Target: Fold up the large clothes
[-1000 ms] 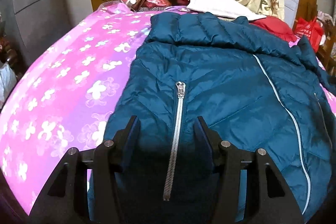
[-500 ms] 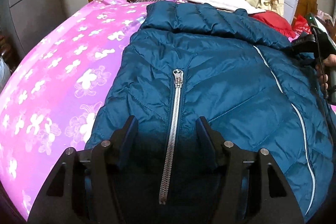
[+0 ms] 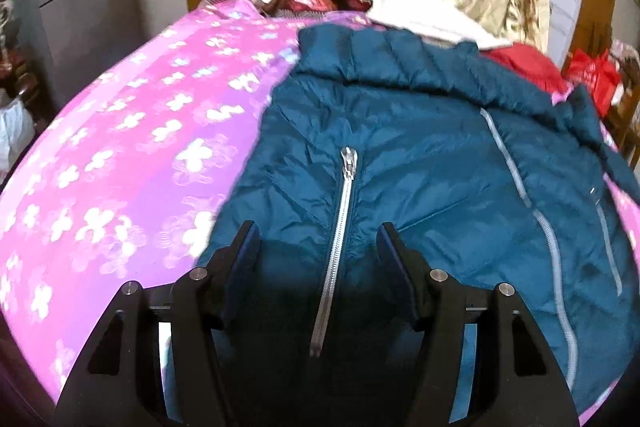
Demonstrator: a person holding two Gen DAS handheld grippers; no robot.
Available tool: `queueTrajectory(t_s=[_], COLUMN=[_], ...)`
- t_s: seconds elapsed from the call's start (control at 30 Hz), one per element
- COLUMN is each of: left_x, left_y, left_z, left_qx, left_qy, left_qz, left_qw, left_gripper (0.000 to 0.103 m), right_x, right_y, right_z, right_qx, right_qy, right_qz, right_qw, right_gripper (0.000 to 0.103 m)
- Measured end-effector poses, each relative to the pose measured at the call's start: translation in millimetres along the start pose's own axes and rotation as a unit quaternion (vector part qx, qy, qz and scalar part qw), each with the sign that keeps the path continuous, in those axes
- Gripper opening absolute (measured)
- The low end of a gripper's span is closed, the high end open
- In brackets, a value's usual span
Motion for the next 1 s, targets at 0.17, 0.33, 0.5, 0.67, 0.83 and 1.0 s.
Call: queueTrajectory(t_s=[0.17,0.33,0.5,0.67,0.83,1.0], left_x=[-1,15,30,31,39,55], left_y=[-10,-11,-3,5,15,29], left_z=[-66,-115,-117,-96,-76,-68], left_qx=[0.05,0.112,0.144,0.133,0.109,0.093], left_qy=[0.033,0.028,0.028,0.009,-0.017,-0.035], left_qz=[-0.03,-0.007,0.006,0.002,0.014,0.047], left_qw=[0.9978,0.9933,0.9892,0.9911,0.9938,0.994], left_gripper=[0.061,0.067,0.069,0.069,0.069,0.069], right_x=[74,138,170,183,184,193], right_y=[-11,-36,-33,-3,27,58], right_z=[-63,-122,-125,-99,-55,-21], right_qx=[0.048,0.109,0.113,0.081,0.03,0.007], right_qy=[0.052,0.076,0.108,0.089,0.07,0.045], right_qz=[0.028,0.069,0.073,0.09,0.079,0.091], right_qw=[0.997,0.989,0.985,0.989,0.994,0.995], right_gripper=[0.061,0.07,0.072,0.072,0.072,0.072])
Point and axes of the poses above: each gripper's, at about its wrist camera, not at the fingertips, and z roughly the way its jaws point, x to its right, y to its underside, the point moved 3 cm from there along z, roughly the way its jaws point
